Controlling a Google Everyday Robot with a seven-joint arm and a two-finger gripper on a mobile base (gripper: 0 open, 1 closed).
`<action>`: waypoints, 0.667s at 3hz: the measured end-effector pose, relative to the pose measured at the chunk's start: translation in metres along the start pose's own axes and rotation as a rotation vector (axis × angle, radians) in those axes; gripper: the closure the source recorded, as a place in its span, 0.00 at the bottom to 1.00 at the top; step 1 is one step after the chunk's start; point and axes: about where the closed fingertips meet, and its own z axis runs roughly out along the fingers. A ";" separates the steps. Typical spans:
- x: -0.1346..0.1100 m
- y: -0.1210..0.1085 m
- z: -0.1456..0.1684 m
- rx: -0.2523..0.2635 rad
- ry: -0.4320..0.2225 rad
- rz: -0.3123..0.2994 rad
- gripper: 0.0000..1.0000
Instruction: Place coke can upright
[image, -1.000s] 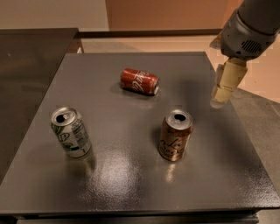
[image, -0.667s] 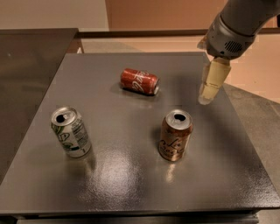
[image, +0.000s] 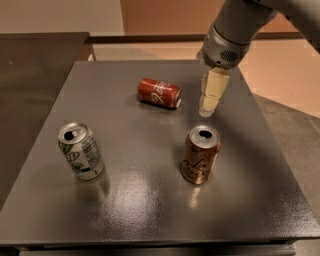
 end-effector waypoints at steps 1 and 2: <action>-0.029 -0.004 0.021 -0.051 -0.018 0.001 0.00; -0.051 -0.005 0.039 -0.090 -0.010 0.026 0.00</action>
Offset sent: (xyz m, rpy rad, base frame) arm 0.0193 0.0873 -0.0328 0.0128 0.1540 -0.0221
